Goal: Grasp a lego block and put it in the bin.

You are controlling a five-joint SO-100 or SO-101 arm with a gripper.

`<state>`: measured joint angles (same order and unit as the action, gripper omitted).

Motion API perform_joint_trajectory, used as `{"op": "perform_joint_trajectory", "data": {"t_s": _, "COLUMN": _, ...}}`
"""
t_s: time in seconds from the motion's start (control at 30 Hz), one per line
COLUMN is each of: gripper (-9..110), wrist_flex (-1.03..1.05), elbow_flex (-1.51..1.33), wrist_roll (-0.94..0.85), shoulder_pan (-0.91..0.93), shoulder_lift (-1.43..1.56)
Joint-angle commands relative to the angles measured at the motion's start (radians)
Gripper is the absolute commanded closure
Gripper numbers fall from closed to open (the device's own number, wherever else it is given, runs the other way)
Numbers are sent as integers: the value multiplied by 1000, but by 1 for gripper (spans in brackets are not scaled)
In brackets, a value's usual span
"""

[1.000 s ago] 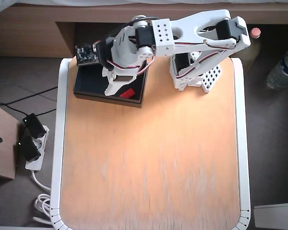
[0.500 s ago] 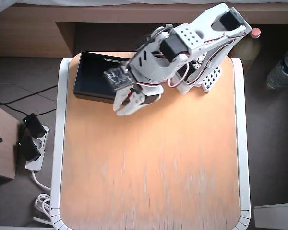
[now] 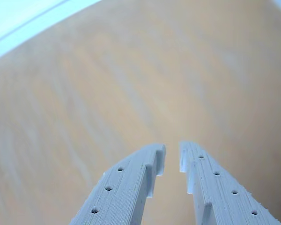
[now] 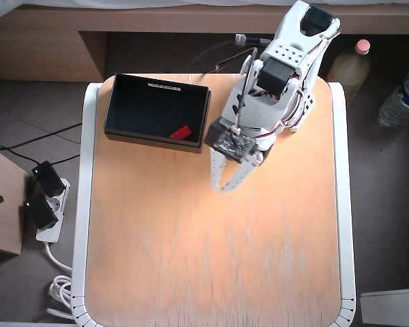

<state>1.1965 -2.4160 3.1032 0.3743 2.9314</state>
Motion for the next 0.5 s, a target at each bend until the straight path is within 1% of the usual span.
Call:
{"op": "perform_joint_trajectory", "data": {"t_s": 0.0, "gripper": 101, "wrist_flex": -29, "elbow_flex": -91, "wrist_roll": 17, "shoulder_pan": -91, "shoulder_lift": 155}}
{"op": "perform_joint_trajectory", "data": {"t_s": 0.13, "gripper": 101, "wrist_flex": -29, "elbow_flex": -230, "wrist_roll": 15, "shoulder_pan": -164, "shoulder_lift": 276}}
{"op": "perform_joint_trajectory", "data": {"t_s": 0.47, "gripper": 101, "wrist_flex": -29, "elbow_flex": -451, "wrist_roll": -29, "shoulder_pan": -304, "shoulder_lift": 365}}
